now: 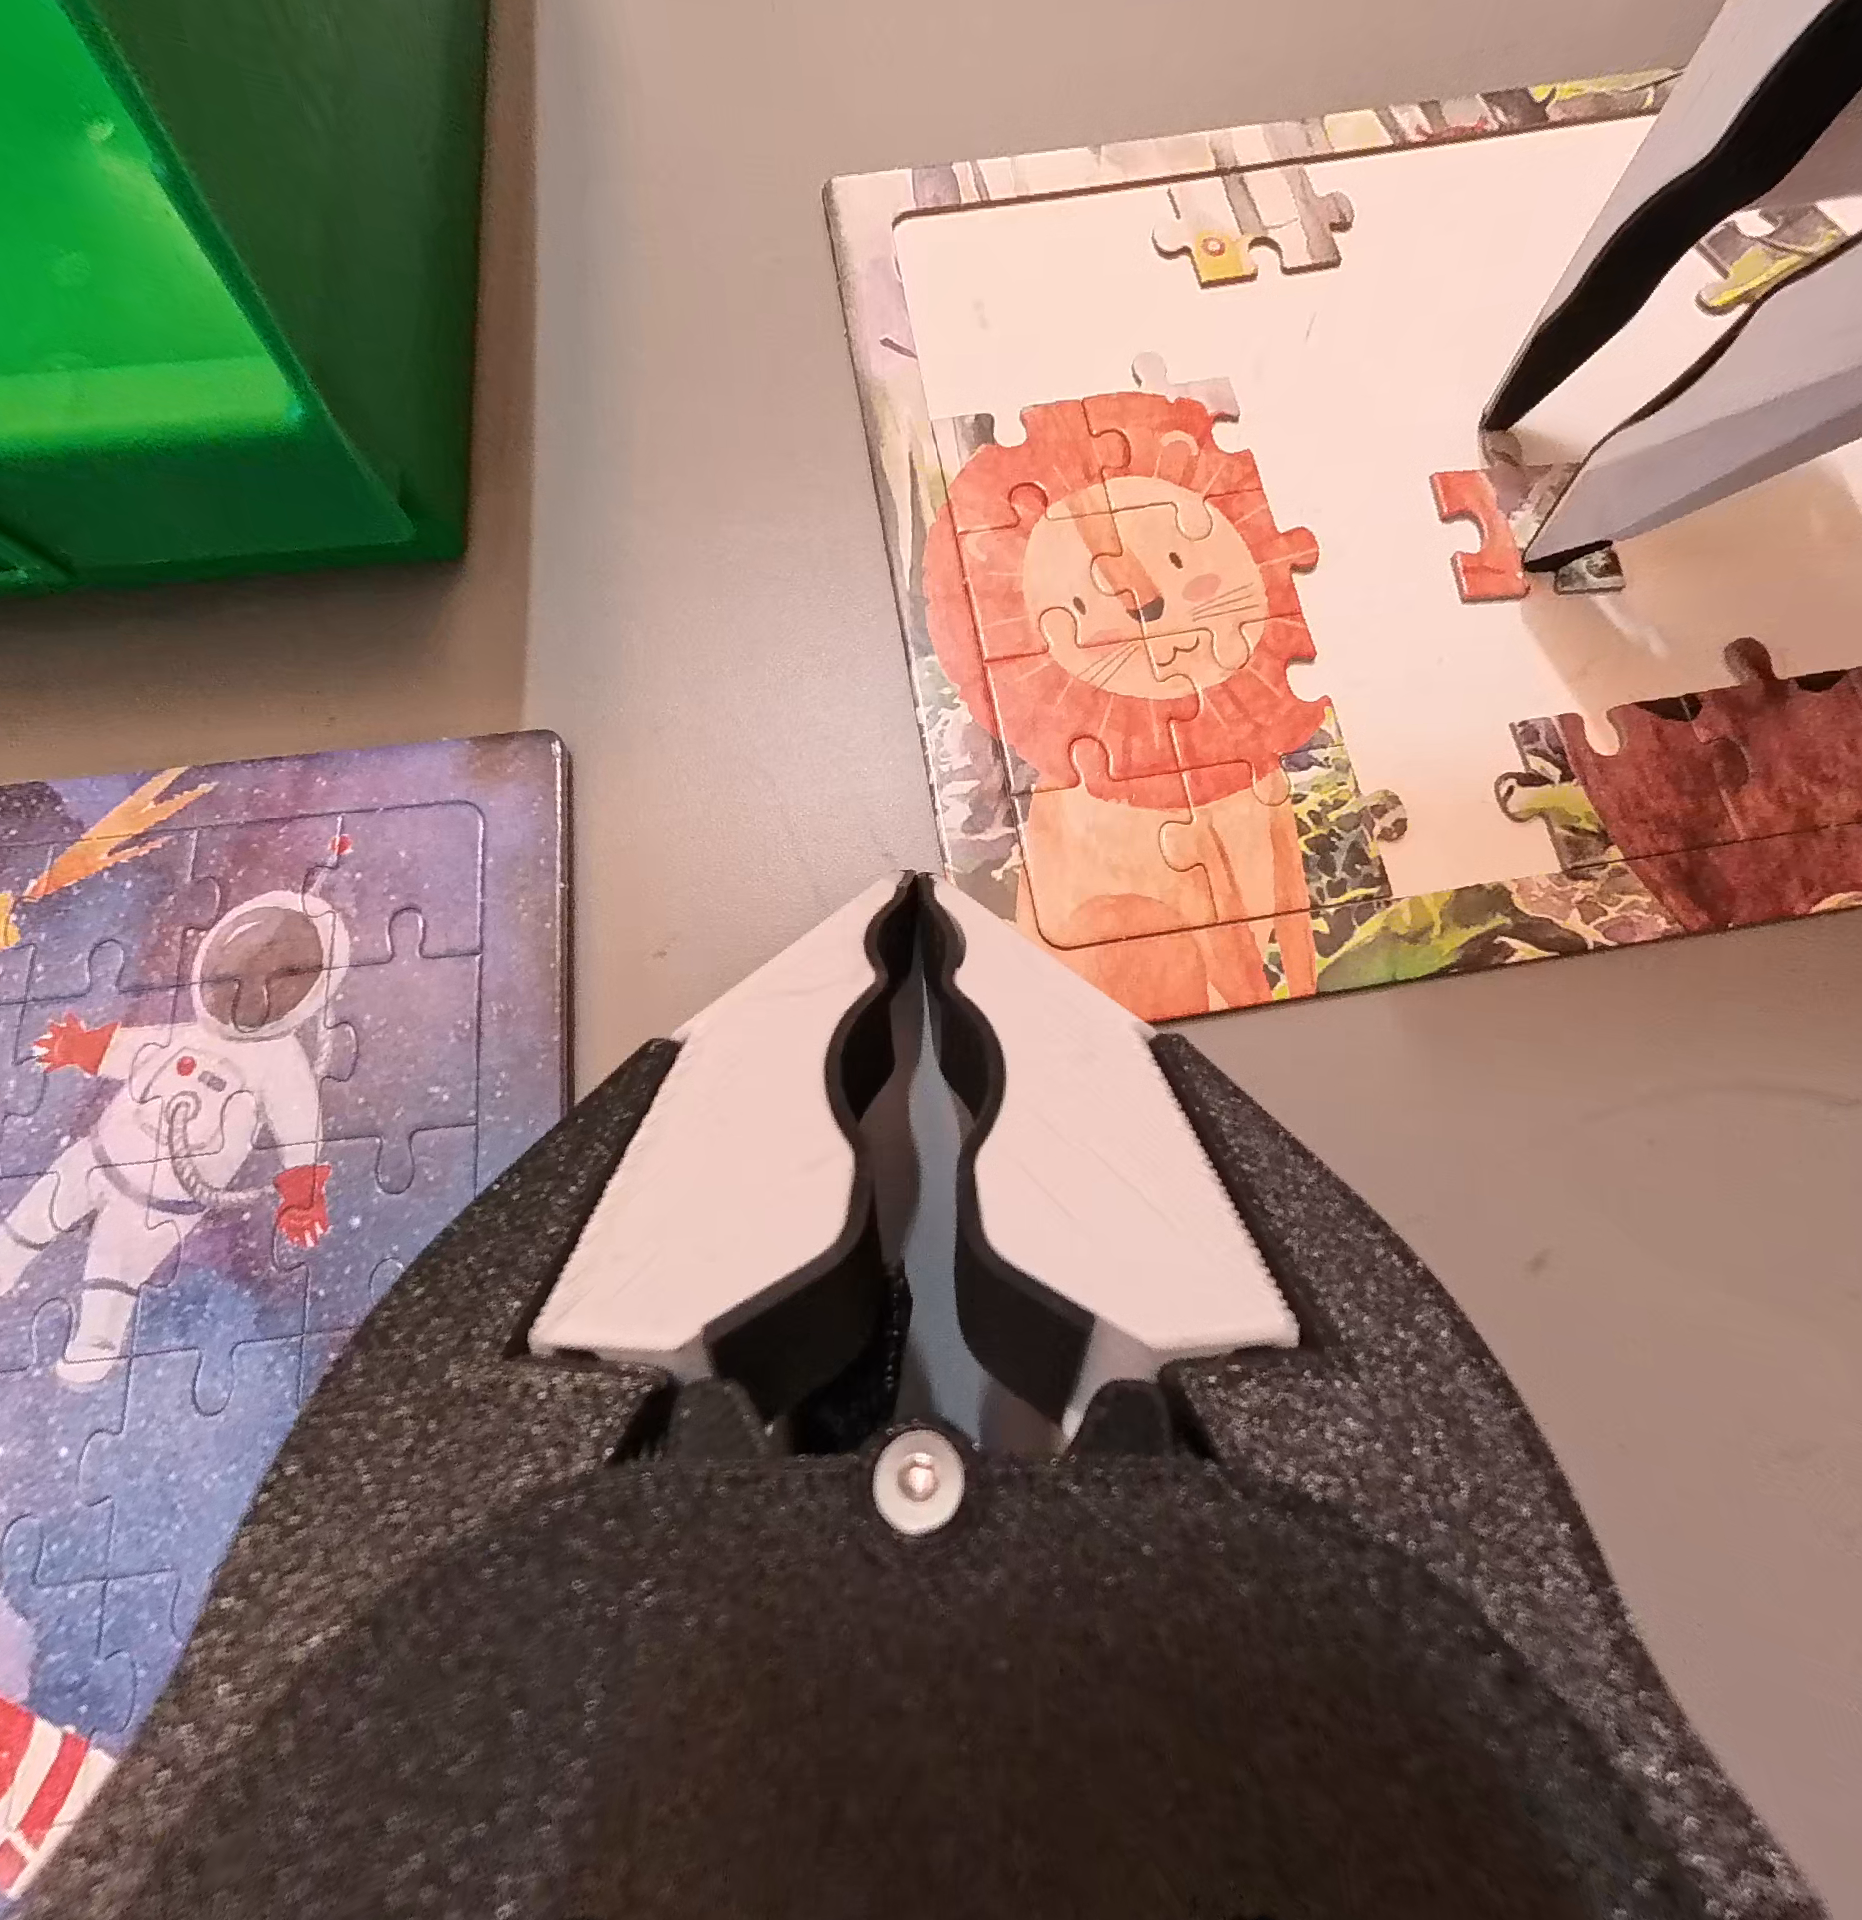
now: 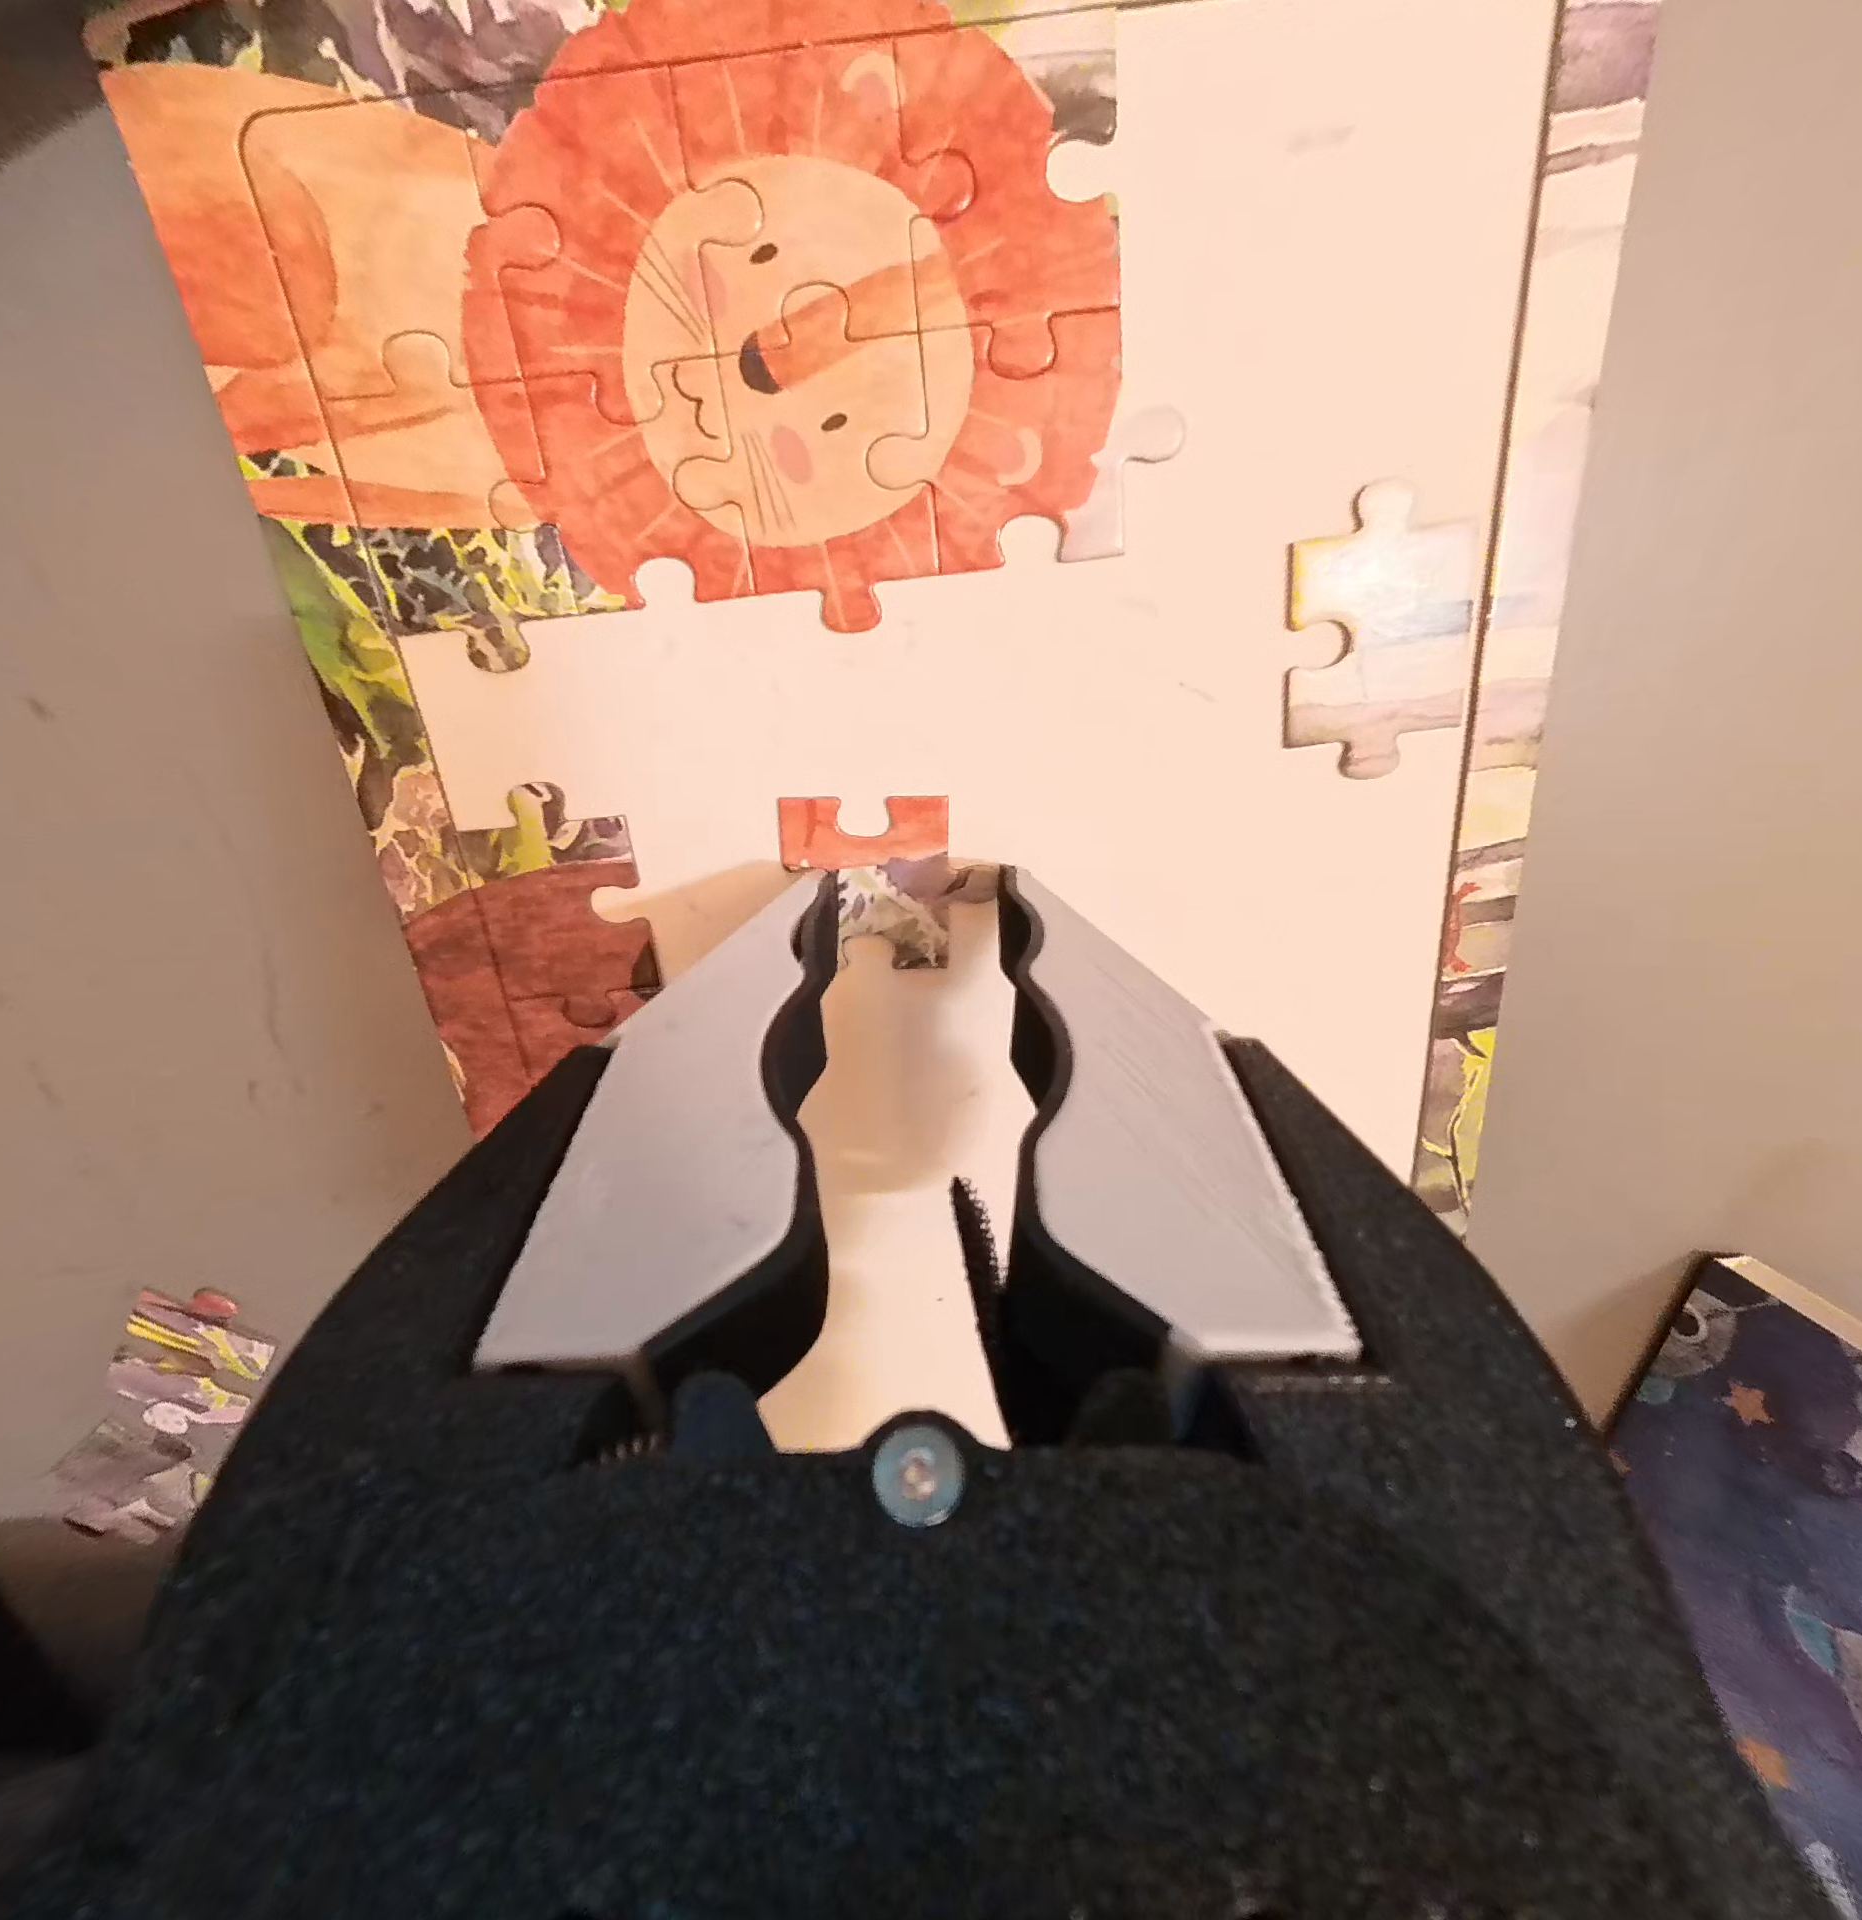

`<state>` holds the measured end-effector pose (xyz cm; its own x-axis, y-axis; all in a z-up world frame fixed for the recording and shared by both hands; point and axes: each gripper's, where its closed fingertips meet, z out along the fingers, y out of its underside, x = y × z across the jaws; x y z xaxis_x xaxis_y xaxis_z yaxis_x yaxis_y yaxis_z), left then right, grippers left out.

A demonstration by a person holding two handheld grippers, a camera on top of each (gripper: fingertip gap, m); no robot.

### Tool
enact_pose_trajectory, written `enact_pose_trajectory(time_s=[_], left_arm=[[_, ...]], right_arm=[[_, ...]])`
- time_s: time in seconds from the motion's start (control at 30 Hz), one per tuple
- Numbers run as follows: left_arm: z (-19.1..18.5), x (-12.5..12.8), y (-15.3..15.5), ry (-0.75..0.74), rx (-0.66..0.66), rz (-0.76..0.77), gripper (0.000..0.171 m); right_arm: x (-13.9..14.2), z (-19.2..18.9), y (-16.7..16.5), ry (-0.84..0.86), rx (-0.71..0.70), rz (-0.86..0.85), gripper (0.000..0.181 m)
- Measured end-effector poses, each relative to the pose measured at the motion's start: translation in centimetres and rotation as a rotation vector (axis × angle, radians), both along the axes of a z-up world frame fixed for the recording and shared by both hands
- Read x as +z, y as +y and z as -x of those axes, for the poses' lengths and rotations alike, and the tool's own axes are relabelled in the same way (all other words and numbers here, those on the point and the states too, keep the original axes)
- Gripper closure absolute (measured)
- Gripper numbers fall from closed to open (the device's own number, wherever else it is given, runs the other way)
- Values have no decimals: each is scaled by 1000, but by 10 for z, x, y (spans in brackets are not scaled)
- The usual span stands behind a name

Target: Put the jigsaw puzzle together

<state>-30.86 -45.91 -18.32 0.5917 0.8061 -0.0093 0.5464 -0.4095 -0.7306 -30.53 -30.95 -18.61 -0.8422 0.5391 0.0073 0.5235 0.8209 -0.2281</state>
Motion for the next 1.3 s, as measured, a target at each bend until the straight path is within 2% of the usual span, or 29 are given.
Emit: enact_pose_trajectory(time_s=[0.27,0.5,1.3], left_arm=[[0,0,0,1,-2,1,171],[0,0,1,0,-4,0,171],[0,0,1,-9,-6,-12,171]], right_arm=[[10,6,-14,21,27,6,151],[6,18,-28,13,49,-18,151],[0,19,-30,-20,61,-76,152]])
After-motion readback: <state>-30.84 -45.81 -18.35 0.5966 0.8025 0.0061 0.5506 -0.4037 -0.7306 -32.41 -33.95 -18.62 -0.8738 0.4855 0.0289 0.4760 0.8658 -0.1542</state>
